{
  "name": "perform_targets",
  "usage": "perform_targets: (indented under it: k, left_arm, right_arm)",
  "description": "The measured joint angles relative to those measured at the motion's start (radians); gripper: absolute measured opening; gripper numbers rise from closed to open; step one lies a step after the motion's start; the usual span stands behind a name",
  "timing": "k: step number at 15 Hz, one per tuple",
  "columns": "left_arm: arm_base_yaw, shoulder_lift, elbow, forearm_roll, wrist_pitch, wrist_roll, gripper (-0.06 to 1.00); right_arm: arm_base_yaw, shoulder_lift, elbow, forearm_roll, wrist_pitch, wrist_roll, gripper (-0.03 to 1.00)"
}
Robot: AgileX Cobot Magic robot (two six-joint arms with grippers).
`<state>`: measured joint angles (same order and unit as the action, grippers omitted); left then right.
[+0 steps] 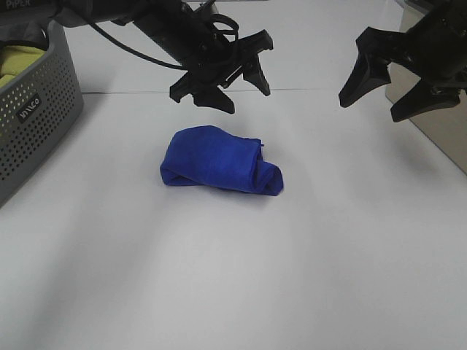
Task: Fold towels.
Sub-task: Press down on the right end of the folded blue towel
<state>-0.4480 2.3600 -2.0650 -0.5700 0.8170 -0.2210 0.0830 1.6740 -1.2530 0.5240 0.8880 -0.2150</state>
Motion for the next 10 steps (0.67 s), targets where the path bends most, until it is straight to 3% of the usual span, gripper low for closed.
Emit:
perform_targets:
  k: [4, 6, 8, 10]
  left_arm:
    - [0.065, -0.05, -0.059, 0.014, -0.002, 0.039, 0.64]
    - [0.115, -0.121, -0.066, 0.02, -0.002, 0.087, 0.64]
    - [0.155, -0.183, -0.07, 0.028, 0.0, 0.114, 0.64]
    - [0.167, -0.227, -0.07, 0.043, 0.01, 0.159, 0.64]
  right_arm:
    - [0.0, 0.017, 0.0, 0.266, 0.003, -0.2, 0.78]
    - [0.008, 0.085, 0.0, 0.509, 0.043, -0.365, 0.78]
    - [0.058, 0.188, 0.0, 0.71, 0.074, -0.534, 0.78]
    - [0.135, 0.303, -0.016, 0.843, 0.08, -0.633, 0.78]
